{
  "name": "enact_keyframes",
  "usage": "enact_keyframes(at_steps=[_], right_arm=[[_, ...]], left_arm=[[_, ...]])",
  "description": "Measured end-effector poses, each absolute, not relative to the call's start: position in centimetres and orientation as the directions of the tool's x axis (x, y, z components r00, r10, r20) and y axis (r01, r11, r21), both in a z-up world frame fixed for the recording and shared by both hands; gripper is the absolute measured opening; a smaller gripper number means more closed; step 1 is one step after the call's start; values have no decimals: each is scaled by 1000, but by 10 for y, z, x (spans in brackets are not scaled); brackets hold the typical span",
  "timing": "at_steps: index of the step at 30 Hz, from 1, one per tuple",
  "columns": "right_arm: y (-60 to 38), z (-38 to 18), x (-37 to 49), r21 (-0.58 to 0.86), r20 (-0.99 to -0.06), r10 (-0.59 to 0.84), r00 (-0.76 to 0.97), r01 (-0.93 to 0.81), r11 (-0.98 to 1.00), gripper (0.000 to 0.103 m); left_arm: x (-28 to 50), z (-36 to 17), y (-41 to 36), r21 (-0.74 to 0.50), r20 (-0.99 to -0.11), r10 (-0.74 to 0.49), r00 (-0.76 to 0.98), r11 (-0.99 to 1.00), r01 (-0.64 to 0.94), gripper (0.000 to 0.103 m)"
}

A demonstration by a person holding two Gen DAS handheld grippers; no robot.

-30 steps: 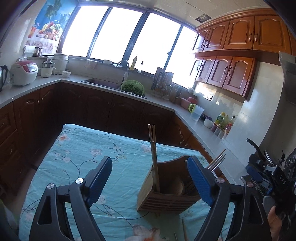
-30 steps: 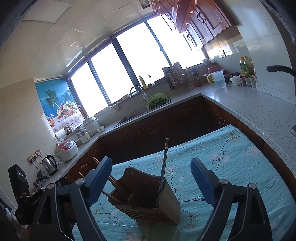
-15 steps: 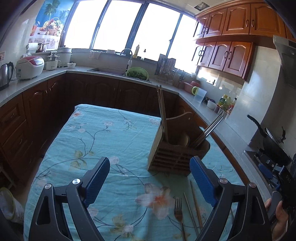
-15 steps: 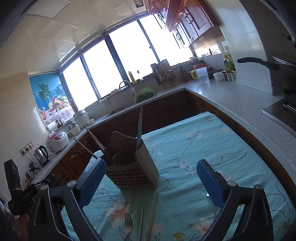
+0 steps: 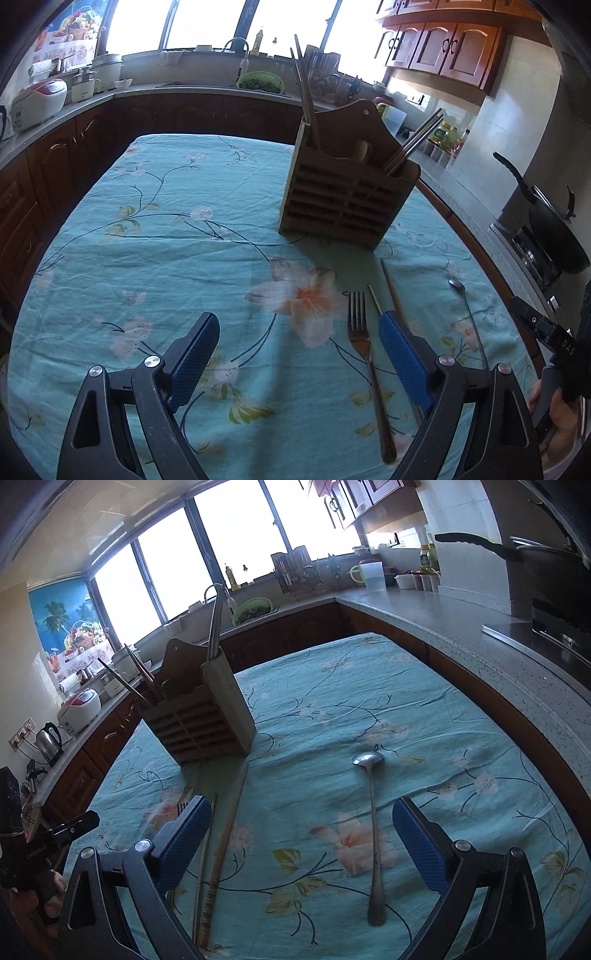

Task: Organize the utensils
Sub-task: 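Grasp the metal fork with the left tool while the right tool grasps a chopstick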

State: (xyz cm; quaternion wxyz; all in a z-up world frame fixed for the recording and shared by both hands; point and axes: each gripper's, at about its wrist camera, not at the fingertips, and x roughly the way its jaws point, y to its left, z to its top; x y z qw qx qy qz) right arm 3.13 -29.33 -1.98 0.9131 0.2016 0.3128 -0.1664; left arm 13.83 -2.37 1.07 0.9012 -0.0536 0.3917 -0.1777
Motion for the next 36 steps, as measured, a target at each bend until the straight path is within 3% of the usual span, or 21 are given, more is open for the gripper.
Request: enact_keyframes(at_steps=[8,11,19,22,25,31,36], right_arm=[[-304,-21,43,248,-661,-177,729,436,865,98],[-302,-24,54,242,-676,-157,720,418,876,90],[-281,-44,111,254,-735,-38,677,327,910,43],[-276,-57,137,266,-758,7,652,299,916,32],[-271,-68,158,248,-781,22,624,278,928,29],[-267,-82,181,224,-809,38,586,248,943,23],[-265,-86,184,218,-816,43,577,238,946,23]], left_arm=[[153,0,-53,-199,-718,-371,588,920,338,87],[164,-8,-67,-173,-740,-361,568,917,358,81],[198,-29,-96,-177,-788,-370,492,901,395,59],[210,-39,-103,-175,-804,-368,468,897,406,52],[222,-50,-109,-201,-815,-386,432,888,413,45],[234,-63,-122,-221,-816,-421,396,860,460,21],[232,-67,-125,-224,-806,-446,388,838,498,17]])
